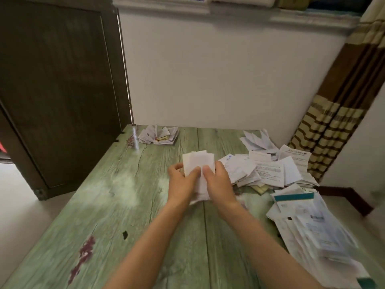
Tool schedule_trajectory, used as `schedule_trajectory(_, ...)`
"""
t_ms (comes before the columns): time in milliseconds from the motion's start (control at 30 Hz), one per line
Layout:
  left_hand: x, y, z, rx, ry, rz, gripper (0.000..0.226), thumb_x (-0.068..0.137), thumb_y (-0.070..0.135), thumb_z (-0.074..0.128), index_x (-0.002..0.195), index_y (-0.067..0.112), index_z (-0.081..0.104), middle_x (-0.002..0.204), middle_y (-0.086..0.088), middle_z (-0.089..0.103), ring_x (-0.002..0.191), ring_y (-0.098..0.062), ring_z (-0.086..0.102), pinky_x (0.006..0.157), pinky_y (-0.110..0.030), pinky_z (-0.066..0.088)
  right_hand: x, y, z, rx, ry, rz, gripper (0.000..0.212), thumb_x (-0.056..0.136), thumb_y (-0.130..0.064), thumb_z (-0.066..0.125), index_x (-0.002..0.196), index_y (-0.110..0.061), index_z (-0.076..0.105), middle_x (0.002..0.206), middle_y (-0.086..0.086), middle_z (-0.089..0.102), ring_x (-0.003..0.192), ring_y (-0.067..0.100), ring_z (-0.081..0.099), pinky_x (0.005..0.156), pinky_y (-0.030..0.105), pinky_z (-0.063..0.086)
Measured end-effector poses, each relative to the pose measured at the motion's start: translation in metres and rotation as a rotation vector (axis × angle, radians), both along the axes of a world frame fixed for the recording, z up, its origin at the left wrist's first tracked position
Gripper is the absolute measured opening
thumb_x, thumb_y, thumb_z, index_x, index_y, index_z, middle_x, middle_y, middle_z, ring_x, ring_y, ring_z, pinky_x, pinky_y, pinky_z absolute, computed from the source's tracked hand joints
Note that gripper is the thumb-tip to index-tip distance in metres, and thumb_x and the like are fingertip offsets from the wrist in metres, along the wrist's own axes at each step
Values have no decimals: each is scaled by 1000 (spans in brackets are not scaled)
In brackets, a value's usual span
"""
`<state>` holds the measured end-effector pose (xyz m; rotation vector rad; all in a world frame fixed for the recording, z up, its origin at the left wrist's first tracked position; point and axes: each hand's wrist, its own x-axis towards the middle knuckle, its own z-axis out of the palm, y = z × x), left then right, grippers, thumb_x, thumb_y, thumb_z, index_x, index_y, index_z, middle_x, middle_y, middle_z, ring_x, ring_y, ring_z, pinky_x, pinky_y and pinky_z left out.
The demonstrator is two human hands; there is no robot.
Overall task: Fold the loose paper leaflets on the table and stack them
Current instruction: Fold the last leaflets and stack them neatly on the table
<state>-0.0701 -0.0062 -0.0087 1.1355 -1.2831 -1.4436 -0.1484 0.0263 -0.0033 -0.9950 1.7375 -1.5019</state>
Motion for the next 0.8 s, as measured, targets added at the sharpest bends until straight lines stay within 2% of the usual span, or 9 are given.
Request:
schedule_trajectory(100, 9, 0, -3, -33, -71, -67, 22, 91, 11, 58, 112, 10, 53, 102, -5, 64, 81, -10, 61, 68, -23, 52, 4, 3, -2, 23, 199, 75, 15, 95, -9, 44, 109, -11, 51, 106, 8, 59, 99, 22, 56, 81, 31, 49)
schedule_trajectory(167, 15, 1, -9, 1, -65, -57, 23, 92, 10, 57, 114, 5, 58, 105, -9, 67, 90, -21, 65, 81, -39, 55, -5, 3, -1, 103, 369, 114, 21, 90, -7, 50, 110, -9, 56, 108, 9, 60, 102, 24, 56, 87, 37, 49)
schedule_trajectory(267, 20, 2, -13, 98, 13, -2, 18, 94, 10, 54, 111, 7, 58, 109, -15, 66, 100, -31, 63, 91, -51, 50, -32, 0, 11, 111, 533, 26, 29, 89, -8, 57, 117, -10, 57, 116, 5, 57, 110, 19, 51, 93, 29, 43)
schedule_trajectory(333, 20, -1, -14, 148, 44, 13, 18, 94, 11, 52, 111, 7, 58, 110, -14, 66, 101, -31, 63, 92, -51, 49, -54, -8, 18, 215, 761, -107, 44, 90, -25, 60, 129, -9, 48, 131, 10, 49, 123, 25, 42, 100, 34, 36)
schedule_trajectory(400, 21, -3, -15, 179, 60, 5, 19, 95, 11, 52, 112, 8, 58, 109, -12, 66, 100, -29, 63, 92, -47, 50, -70, -18, 20, 500, 938, -152, 81, 87, -54, 56, 143, -5, 27, 148, 20, 29, 137, 34, 24, 111, 41, 24)
schedule_trajectory(467, 20, -4, -16, 189, 66, 0, 20, 95, 11, 52, 113, 7, 59, 108, -10, 67, 99, -27, 63, 89, -44, 51, -77, -24, 18, 751, 919, -132, 113, 77, -77, 47, 149, -3, 3, 154, 27, 6, 143, 41, 5, 116, 47, 9)
schedule_trajectory(567, 18, -9, -17, 202, 74, 3, 21, 95, 11, 52, 114, 6, 58, 105, -9, 67, 96, -25, 63, 81, -37, 52, -74, -33, 14, 928, 795, -120, 134, 64, -86, 50, 147, -1, -11, 154, 29, 5, 142, 44, 7, 114, 53, 9)
schedule_trajectory(700, 18, -14, -16, 246, 75, -9, 22, 95, 9, 52, 116, 4, 56, 110, -12, 65, 100, -27, 62, 79, -36, 53, -58, -42, 14, 917, 843, -175, 126, 66, -70, 68, 147, 1, 3, 149, 21, 25, 135, 34, 30, 107, 43, 29)
schedule_trajectory(800, 21, -16, -12, 282, 72, -32, 18, 94, 8, 52, 112, 3, 55, 111, -14, 64, 102, -31, 61, 87, -41, 51, -56, -50, 17, 767, 622, -194, 112, 70, -38, 82, 146, -3, 8, 143, 19, 33, 127, 33, 42, 100, 40, 39)
